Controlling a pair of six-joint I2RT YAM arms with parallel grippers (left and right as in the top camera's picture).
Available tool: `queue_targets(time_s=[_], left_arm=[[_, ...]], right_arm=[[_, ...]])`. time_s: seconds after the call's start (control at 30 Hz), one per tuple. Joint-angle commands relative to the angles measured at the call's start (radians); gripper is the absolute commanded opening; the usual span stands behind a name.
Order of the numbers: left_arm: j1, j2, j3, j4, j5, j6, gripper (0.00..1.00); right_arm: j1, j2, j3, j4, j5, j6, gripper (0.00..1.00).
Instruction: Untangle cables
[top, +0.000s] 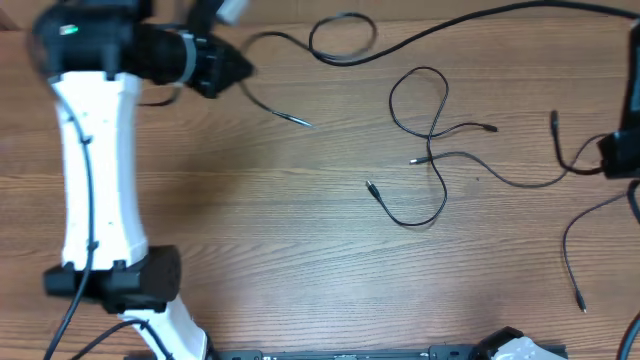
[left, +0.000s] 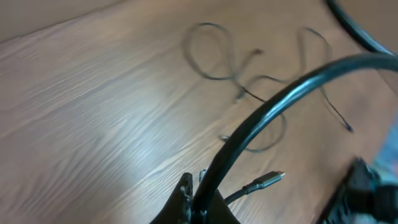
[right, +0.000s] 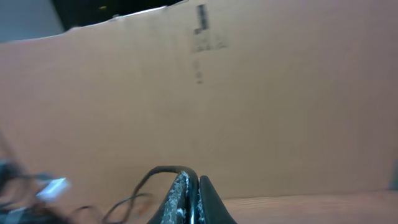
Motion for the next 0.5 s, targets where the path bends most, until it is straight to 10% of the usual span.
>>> queue_targets(time_s=[0.0,0.47], left_arm=[[0.114,-0.057,0.022,-0.009,-0.056,-0.14,0.04],[0.41,-0.185,0.022,-0.083,-0.027,-0.203,0.04]], right_arm=[[-0.047,0.002,0.003,-0.013,0.127,-0.008,0.04],[-0.477,0.181,0.003,-0.067,-0.125,-0.013,0.04]])
